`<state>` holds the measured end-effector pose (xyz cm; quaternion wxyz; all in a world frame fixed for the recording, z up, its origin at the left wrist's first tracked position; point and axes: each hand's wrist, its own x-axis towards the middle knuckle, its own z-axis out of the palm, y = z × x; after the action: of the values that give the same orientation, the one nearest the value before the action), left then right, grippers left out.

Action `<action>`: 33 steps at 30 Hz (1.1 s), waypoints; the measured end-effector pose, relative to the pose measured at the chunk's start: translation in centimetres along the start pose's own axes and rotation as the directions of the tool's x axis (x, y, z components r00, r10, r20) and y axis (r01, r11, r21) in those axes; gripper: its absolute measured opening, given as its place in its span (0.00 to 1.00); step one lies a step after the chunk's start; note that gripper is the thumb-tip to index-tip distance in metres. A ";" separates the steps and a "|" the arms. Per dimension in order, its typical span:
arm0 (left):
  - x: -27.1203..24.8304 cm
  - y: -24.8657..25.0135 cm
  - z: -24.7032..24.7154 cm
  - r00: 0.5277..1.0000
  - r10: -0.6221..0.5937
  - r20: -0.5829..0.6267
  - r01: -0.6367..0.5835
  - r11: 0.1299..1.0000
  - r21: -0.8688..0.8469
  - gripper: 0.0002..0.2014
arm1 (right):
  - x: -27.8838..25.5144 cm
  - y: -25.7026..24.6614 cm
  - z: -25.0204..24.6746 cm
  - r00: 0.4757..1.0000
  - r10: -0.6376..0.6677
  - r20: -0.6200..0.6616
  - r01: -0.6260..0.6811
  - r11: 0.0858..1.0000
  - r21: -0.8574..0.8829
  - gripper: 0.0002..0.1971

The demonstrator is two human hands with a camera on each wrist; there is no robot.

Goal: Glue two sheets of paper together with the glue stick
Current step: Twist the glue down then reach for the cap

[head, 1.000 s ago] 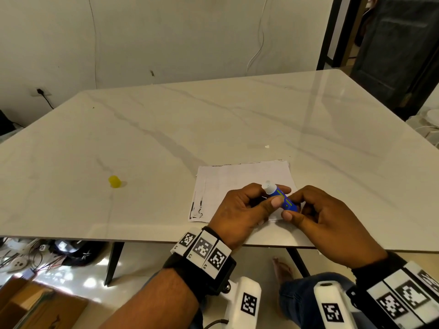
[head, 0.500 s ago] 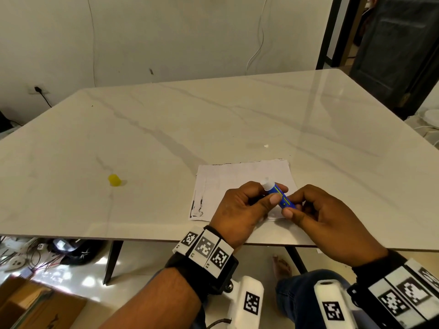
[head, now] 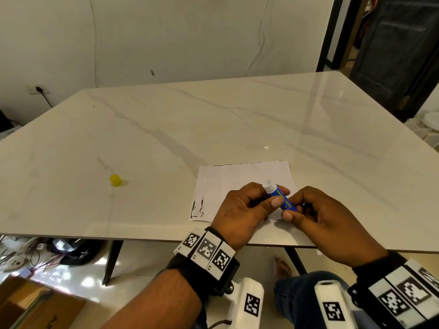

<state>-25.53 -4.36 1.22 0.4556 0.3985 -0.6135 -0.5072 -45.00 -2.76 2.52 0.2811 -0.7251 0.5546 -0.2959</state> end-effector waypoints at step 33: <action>0.0 0.0 0.0 1.000 0.006 -0.018 -0.006 1.000 0.004 0.11 | 0.0 0.0 -0.1 0.999 -0.048 0.018 0.048 0.999 0.004 0.05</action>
<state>-25.49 -4.38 1.23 0.4619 0.4020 -0.6117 -0.5009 -45.08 -2.78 2.58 0.2803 -0.7402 0.5341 -0.2971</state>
